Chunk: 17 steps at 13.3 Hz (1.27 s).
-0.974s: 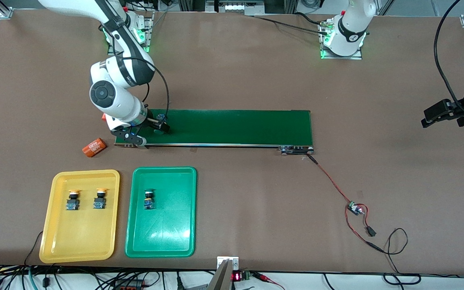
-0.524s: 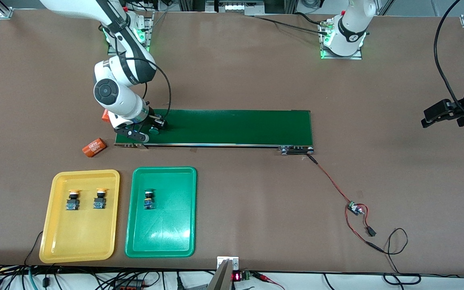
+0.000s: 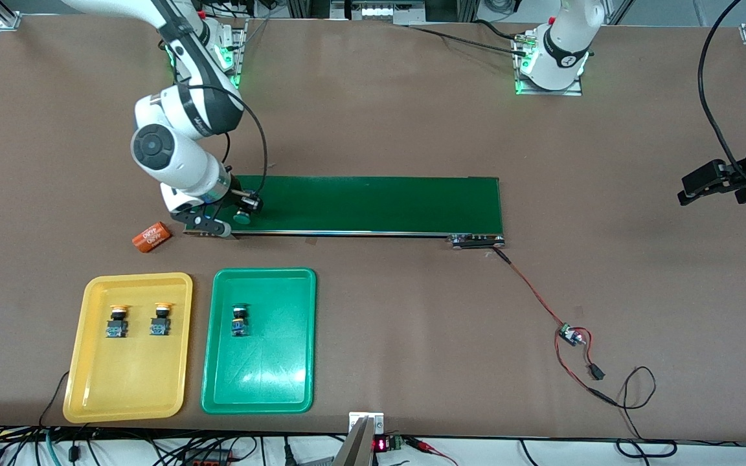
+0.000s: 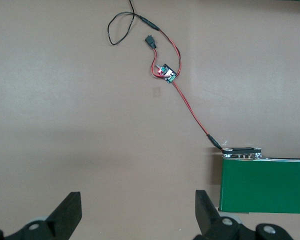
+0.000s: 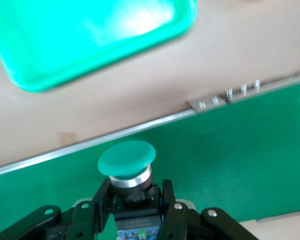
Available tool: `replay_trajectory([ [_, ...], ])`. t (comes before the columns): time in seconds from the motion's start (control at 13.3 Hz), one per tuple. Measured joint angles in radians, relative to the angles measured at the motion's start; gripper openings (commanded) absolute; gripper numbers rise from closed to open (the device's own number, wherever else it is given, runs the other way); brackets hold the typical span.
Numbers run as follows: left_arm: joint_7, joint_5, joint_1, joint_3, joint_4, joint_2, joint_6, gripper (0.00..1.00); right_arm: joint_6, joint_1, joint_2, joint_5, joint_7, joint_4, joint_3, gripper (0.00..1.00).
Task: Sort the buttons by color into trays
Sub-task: 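Carry the green-cap button over the green tray with the right gripper, then lower the green-cap button into the green tray and open the right gripper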
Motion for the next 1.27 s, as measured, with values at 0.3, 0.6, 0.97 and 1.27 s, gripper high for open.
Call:
replay_trajectory([
  [0.3, 0.000, 0.000, 0.000, 0.000, 0.000, 0.000, 0.000, 1.00, -0.144, -0.004, 0.090, -0.083, -0.075, 0.293, 0.000, 0.00],
  [0.6, 0.000, 0.000, 0.000, 0.000, 0.000, 0.000, 0.000, 1.00, -0.148, 0.003, 0.288, -0.201, -0.219, 0.460, 0.001, 0.00],
  [0.97, 0.000, 0.000, 0.000, 0.000, -0.001, 0.000, 0.000, 1.00, -0.060, 0.046, 0.481, -0.240, -0.296, 0.650, -0.008, 0.00],
  [1.27, 0.000, 0.000, 0.000, 0.000, -0.001, 0.000, 0.000, 1.00, 0.062, 0.071, 0.593, -0.247, -0.366, 0.700, -0.059, 0.00],
])
